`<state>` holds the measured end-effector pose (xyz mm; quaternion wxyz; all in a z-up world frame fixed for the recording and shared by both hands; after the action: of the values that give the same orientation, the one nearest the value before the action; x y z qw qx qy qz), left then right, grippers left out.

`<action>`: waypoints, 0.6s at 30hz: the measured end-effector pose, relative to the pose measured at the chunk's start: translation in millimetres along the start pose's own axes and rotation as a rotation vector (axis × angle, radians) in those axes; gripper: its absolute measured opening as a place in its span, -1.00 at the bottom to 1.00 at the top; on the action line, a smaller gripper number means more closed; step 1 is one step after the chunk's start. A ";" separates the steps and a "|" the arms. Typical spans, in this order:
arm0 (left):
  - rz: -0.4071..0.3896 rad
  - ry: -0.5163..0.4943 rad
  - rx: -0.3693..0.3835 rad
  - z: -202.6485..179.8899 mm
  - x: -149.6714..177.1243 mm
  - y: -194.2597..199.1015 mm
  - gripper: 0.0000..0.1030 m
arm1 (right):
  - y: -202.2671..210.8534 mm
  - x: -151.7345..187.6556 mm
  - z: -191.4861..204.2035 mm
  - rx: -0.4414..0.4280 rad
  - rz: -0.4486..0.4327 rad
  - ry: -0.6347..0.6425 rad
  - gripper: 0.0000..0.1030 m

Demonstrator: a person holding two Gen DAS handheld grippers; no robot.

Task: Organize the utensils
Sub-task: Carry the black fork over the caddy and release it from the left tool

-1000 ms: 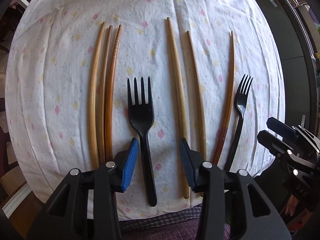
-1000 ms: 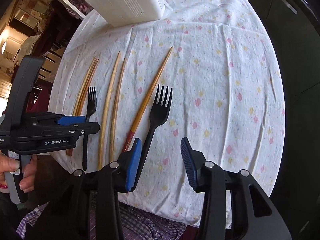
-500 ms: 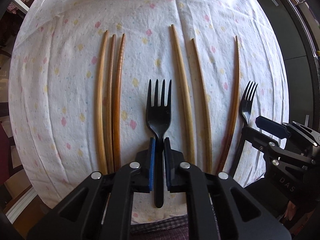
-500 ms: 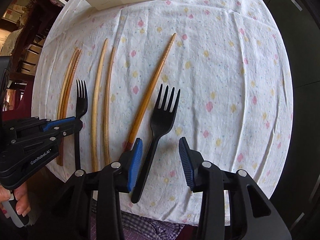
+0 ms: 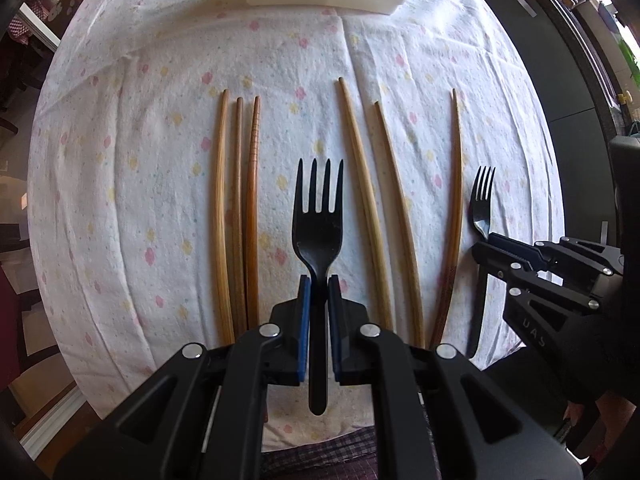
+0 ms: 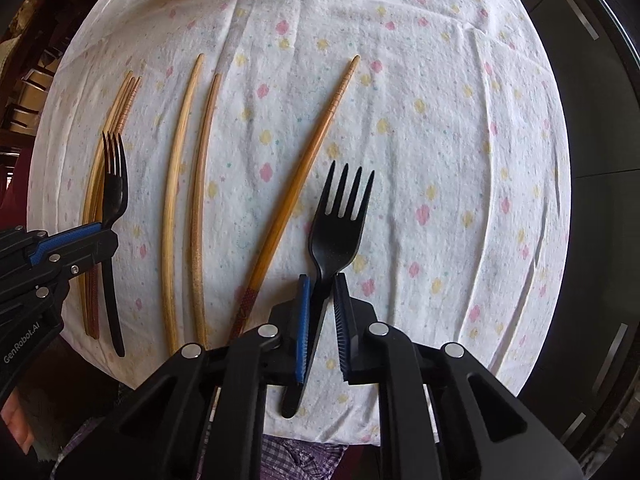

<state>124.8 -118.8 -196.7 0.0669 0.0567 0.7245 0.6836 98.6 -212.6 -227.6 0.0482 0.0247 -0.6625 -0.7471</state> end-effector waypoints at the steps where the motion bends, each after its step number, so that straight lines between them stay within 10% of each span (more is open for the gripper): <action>1: -0.008 -0.004 0.002 0.0 0.7 3.2 -0.84 | 0.1 0.2 1.9 0.003 -0.005 0.007 -0.79; 9: -0.186 -0.034 0.066 17.1 5.6 50.1 -0.84 | 22.3 15.1 -9.0 -0.173 -0.170 -0.019 -0.82; 18: -0.605 -0.041 0.071 28.7 -18.9 152.3 -0.83 | 97.5 45.7 -23.9 -0.441 -0.655 -0.036 -0.82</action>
<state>147.0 -84.9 -45.9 0.2801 -0.1454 0.7305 0.6056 59.4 -252.5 -132.5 -0.2000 0.2107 -0.4441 -0.8476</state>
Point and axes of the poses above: each gripper's, at about its wrist camera, not at the fingertips, and y roughly against the way its jaws point, z to its left, x to its underside, the point moved 4 cm from there along -y, roughly the way its jaws point, and after that the axes turned 6 degrees about -x, right-handed, at the moved point
